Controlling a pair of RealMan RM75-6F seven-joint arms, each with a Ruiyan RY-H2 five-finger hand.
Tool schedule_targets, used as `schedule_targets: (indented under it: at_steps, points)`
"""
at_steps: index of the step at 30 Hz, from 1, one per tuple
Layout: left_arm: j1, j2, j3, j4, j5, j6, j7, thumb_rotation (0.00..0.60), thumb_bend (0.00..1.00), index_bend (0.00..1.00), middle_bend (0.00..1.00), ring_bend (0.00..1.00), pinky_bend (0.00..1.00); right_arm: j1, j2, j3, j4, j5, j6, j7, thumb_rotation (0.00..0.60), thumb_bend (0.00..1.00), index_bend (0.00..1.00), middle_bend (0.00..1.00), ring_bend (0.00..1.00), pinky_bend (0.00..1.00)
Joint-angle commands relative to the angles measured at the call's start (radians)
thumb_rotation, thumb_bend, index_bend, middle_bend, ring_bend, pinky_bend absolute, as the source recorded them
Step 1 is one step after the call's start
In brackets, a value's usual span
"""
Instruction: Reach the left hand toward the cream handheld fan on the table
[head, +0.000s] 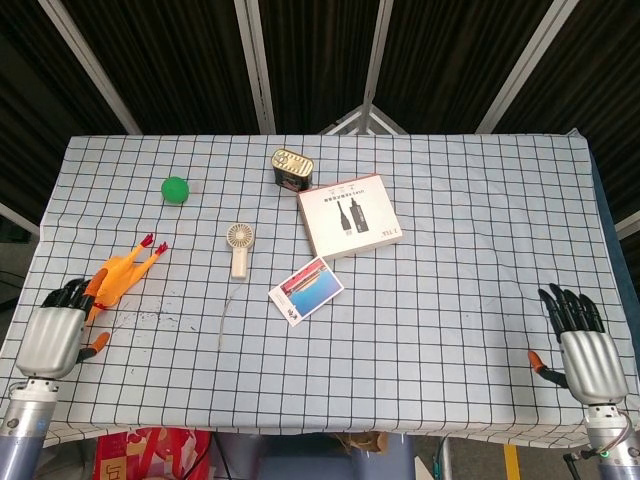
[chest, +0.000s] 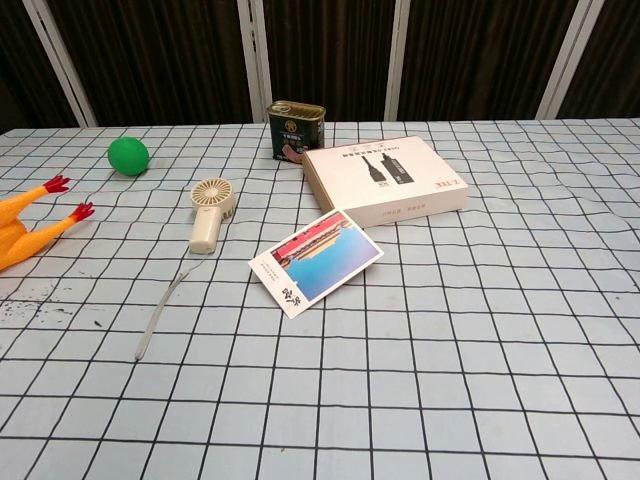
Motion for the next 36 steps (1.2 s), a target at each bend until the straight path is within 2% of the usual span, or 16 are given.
schedule_targets:
  at_steps: [1, 5, 10, 17, 24, 36]
  points:
    - [-0.061, -0.014, -0.064, -0.039, -0.091, -0.099, 0.057, 0.600, 0.61, 0.00, 0.76, 0.63, 0.64, 0.000, 0.000, 0.000, -0.001, 0.005, -0.004, 0.000, 0.600, 0.29, 0.00, 0.00, 0.00, 0.05]
    - [-0.136, -0.045, -0.124, -0.042, -0.200, -0.217, 0.134, 0.600, 0.67, 0.00, 0.83, 0.69, 0.66, 0.000, 0.001, 0.002, -0.002, 0.007, -0.002, 0.003, 0.600, 0.29, 0.00, 0.00, 0.00, 0.05]
    - [-0.238, -0.111, -0.183, -0.015, -0.359, -0.346, 0.270, 0.600, 0.73, 0.00, 0.87, 0.72, 0.70, 0.002, 0.004, 0.001, -0.004, 0.006, -0.008, 0.007, 0.600, 0.29, 0.00, 0.00, 0.00, 0.05]
    - [-0.359, -0.237, -0.244, 0.067, -0.561, -0.403, 0.452, 0.600, 0.75, 0.00, 0.87, 0.73, 0.70, 0.001, 0.012, -0.001, -0.008, 0.001, -0.007, 0.028, 0.600, 0.29, 0.00, 0.00, 0.00, 0.05]
    - [-0.448, -0.347, -0.271, 0.162, -0.683, -0.420, 0.556, 0.600, 0.75, 0.00, 0.87, 0.73, 0.70, 0.004, 0.018, -0.002, -0.010, -0.004, -0.011, 0.048, 0.600, 0.29, 0.00, 0.00, 0.00, 0.05]
    - [-0.517, -0.456, -0.260, 0.257, -0.748, -0.426, 0.608, 0.600, 0.76, 0.00, 0.87, 0.73, 0.71, 0.005, 0.023, 0.000, -0.011, -0.005, -0.011, 0.067, 0.600, 0.29, 0.00, 0.00, 0.00, 0.05]
